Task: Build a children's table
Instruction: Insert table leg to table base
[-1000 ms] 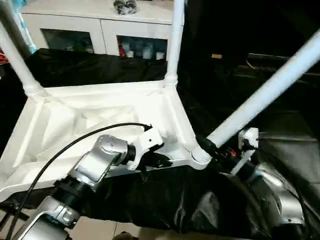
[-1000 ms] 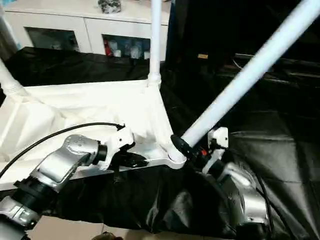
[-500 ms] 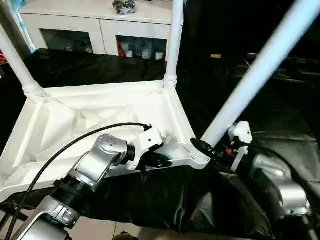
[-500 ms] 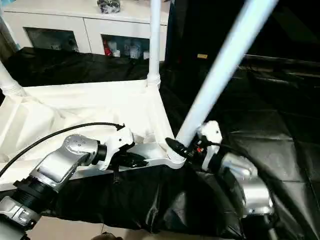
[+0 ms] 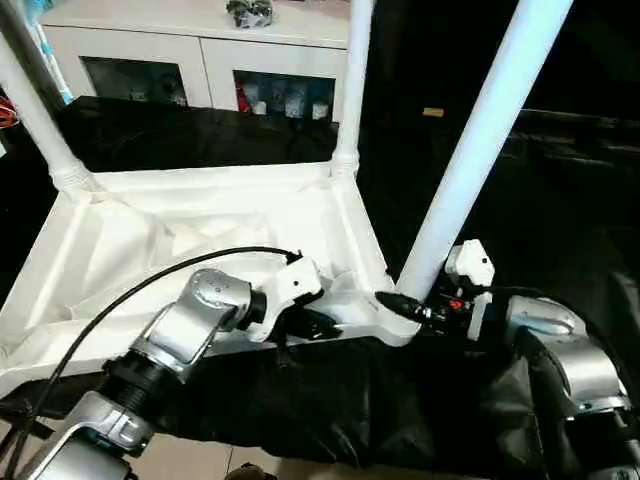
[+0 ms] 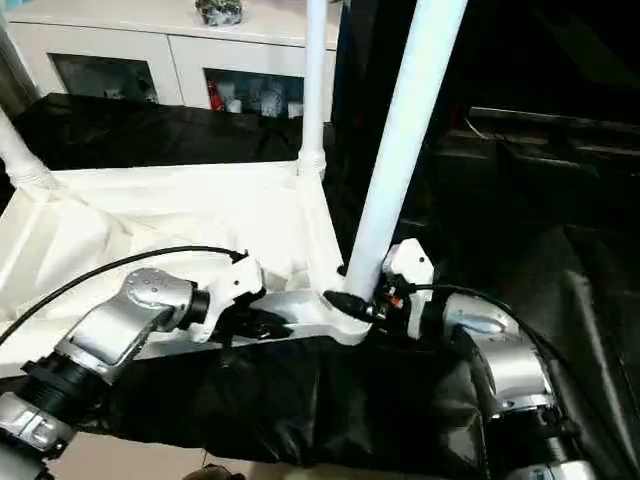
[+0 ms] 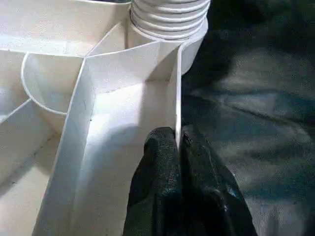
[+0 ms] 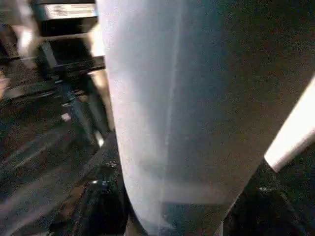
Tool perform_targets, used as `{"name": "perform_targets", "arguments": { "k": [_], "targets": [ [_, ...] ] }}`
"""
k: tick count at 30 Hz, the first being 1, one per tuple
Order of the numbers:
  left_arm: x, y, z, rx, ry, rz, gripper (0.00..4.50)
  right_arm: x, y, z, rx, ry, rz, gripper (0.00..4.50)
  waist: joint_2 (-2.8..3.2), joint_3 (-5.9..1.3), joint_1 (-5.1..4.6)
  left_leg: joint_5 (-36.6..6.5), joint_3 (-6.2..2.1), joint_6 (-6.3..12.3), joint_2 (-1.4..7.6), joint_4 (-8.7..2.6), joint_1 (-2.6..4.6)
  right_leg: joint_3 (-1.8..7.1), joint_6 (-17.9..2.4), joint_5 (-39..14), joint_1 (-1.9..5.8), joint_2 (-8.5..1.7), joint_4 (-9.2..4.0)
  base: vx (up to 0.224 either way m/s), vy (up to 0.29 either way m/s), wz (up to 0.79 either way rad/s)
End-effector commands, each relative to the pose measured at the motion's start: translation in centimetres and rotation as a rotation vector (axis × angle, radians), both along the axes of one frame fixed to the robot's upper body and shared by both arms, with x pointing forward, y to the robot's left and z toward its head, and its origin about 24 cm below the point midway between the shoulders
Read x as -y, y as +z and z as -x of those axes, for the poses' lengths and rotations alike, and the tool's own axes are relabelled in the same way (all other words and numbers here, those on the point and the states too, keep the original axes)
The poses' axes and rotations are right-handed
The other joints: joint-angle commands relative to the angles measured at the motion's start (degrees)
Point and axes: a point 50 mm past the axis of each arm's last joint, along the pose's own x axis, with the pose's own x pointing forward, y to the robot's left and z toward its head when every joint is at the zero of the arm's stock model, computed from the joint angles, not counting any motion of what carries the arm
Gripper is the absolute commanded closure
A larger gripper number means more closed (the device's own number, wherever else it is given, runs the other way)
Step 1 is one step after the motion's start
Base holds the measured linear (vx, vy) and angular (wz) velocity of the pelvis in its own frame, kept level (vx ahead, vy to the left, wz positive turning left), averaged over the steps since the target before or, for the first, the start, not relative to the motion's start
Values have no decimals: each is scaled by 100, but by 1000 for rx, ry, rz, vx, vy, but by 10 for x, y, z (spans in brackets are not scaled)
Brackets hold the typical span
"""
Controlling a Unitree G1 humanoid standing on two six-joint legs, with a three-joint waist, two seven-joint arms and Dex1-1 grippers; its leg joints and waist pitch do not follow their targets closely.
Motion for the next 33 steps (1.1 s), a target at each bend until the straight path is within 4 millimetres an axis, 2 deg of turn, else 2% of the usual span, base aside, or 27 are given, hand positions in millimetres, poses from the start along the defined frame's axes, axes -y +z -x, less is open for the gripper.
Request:
{"name": "perform_targets", "arguments": {
  "k": [1, 3, 10, 15, 17, 18, 20, 22, 23, 24, 26, 27, 29, 31, 33],
  "targets": [
    [5, 16, -7, 48, -35, 49, 450, -12, -27, 19, -174, 145, 18, 260, -10, -276, -9, -1559, -232, 48, 496, -538, 167, 174, -1469, -915, 97, -365, -421, 0, 0, 0],
    [3, 16, -8, 44, -62, 24, 450, -11, -26, 19, -172, 178, 29, 260, 0, -272, -8, -1552, -232, 58, 501, -540, 171, 172, -1535, -847, 94, -363, -410, 0, 0, 0],
    [-2, 17, -19, 78, -37, -15, 450, -12, -25, 18, -158, 213, 42, 260, -6, -263, 32, -1740, -223, -52, 505, -545, 198, 186, -1538, -1124, 80, -390, -440, 0, 0, 0],
    [0, 18, -27, 102, 50, -7, 450, -9, -24, 16, -138, 145, 26, 260, -8, -255, 63, -1817, -227, -99, 514, -557, 202, 190, -1493, -1289, 73, -398, -454, 0, 0, 0],
    [1, 18, -31, 111, 110, -4, 450, -6, -23, 14, -118, 80, 23, 260, -6, -246, 86, -1928, -218, -141, 517, -558, 235, 201, -1462, -1440, 39, -399, -480, 0, 0, 0],
    [3, 19, -34, 118, 139, 1, 450, -3, -24, 13, -113, 32, 29, 260, -6, -233, 100, -2075, -230, -219, 519, -568, 246, 204, -1411, -1664, 24, -406, -501, 0, 0, 0],
    [5, 21, -38, 131, 185, 12, 450, -7, -29, -7, -95, -69, 47, 260, -11, -252, 54, -2126, -264, -293, 508, -582, 203, 180, -1363, -1813, 43, -421, -483, 0, 0, 0],
    [10, 23, -42, 147, 242, 29, 450, -12, -32, -25, -90, -170, 37, 260, -20, -250, -53, -2178, -303, -413, 481, -594, 128, 149, -1330, -2038, 66, -443, -472, 0, 0, 0],
    [12, 24, -43, 154, 271, 35, 450, -13, -33, -31, -90, -221, 34, 260, -10, -252, -98, -2211, -324, -456, 473, -597, 110, 137, -1271, -2176, 67, -449, -476, -43, 10, -18],
    [13, 24, -44, 157, 288, 37, 450, -14, -33, -34, -91, -252, 32, 260, -15, -247, -103, -2249, -323, -444, 480, -595, 132, 143, -1197, -2246, 55, -438, -511, -43, 10, -18],
    [21, 26, -50, 173, 385, 41, 450, -21, -34, -49, -112, -384, -1, 260, -14, -264, -116, -2196, -291, -395, 477, -573, 176, 164, -1267, -1941, 20, -409, -509, 0, 0, 0],
    [23, 26, -51, 175, 402, 42, 450, -22, -34, -52, -119, -406, -5, 260, -17, -267, -139, -2051, -283, -353, 469, -565, 152, 165, -1381, -1682, 39, -409, -488, 0, 0, 0],
    [29, 26, -53, 183, 451, 45, 450, -26, -35, -58, -133, -465, -9, 260, -45, -283, -147, -1802, -252, -246, 470, -545, 144, 163, -1461, -1390, 62, -404, -470, 0, 0, 0],
    [38, 26, -53, 176, 489, 55, 450, -30, -39, -64, -162, -518, -4, 260, -41, -298, -148, -1537, -238, -123, 463, -524, 129, 154, -1535, -1060, 83, -388, -437, 0, 0, 0],
    [45, 24, -51, 165, 498, 61, 450, -34, -42, -66, -182, -530, 4, 260, -46, -324, -158, -1104, -218, 90, 457, -483, 110, 138, -1702, -452, 123, -373, -384, 0, 0, 0]
  ]
}}
